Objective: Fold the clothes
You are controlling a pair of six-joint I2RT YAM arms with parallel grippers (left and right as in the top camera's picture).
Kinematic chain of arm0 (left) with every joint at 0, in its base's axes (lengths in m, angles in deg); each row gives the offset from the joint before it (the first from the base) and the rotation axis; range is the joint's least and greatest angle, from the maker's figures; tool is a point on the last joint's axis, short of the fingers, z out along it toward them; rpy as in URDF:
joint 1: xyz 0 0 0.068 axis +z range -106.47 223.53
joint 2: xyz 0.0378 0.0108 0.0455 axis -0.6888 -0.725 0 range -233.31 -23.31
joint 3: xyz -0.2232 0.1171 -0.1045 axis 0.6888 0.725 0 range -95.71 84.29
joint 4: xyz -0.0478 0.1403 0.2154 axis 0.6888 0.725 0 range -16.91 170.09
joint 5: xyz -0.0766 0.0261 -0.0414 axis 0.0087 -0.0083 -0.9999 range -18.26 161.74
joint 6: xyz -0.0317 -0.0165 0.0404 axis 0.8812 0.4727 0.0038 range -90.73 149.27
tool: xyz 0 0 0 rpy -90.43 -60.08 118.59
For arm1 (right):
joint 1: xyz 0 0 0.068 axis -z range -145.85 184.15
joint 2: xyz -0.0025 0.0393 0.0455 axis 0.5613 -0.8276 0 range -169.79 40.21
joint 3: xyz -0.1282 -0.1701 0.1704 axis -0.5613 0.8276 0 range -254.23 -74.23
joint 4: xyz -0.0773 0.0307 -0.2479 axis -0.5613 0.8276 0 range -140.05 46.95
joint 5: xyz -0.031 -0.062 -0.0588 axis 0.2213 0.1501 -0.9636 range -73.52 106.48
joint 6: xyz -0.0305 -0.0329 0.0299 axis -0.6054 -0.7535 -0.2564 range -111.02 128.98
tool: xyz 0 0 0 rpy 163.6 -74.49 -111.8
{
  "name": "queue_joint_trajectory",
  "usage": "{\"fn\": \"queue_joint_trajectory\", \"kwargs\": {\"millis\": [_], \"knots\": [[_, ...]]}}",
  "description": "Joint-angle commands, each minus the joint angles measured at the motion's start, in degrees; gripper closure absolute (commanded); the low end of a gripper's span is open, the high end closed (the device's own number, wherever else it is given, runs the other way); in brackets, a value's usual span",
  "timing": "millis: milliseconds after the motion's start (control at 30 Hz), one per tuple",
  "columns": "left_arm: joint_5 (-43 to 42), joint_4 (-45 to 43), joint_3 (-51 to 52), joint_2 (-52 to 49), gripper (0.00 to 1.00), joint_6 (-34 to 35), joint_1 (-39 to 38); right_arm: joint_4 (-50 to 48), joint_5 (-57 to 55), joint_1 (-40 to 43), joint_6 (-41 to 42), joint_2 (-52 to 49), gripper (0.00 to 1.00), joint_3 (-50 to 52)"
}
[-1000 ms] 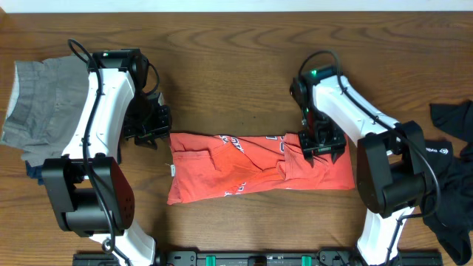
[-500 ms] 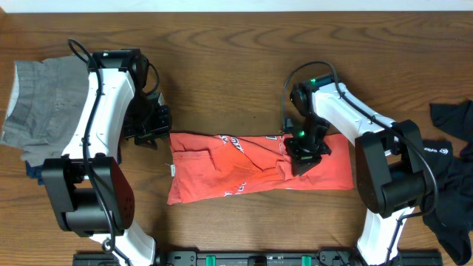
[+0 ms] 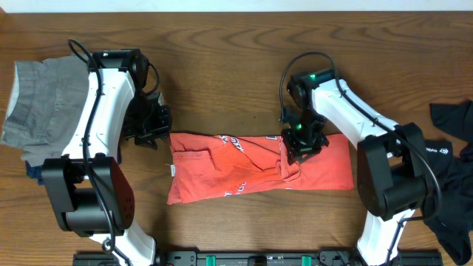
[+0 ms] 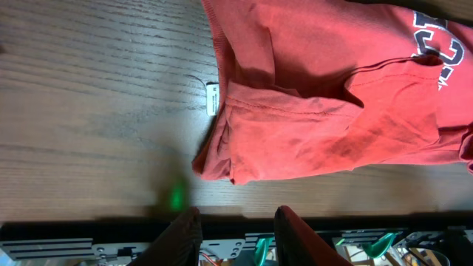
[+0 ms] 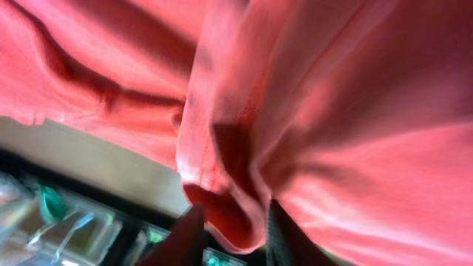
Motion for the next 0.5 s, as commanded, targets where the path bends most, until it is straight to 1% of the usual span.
{"fn": "queue_joint_trajectory", "kwargs": {"millis": [0,67,200,333,467], "knots": [[0.31,0.35,0.07,0.46,0.65,0.31,0.28,-1.22,-7.23,-1.77,7.32,1.73,0.62,-1.01],[0.31,0.35,0.07,0.46,0.65,0.31,0.28,-2.32,-8.63,-2.36,9.27,1.7,0.52,-0.76],[0.31,0.35,0.07,0.46,0.65,0.31,0.28,-4.83,-8.59,-3.37,10.38,1.51,0.48,-0.66],[0.31,0.35,0.07,0.46,0.65,0.31,0.28,-7.76,-8.81,-4.33,12.11,1.51,0.49,0.46],[0.31,0.35,0.07,0.46,0.66,0.31,0.28,-11.23,-8.81,-4.87,14.36,1.51,0.53,3.06]]}}
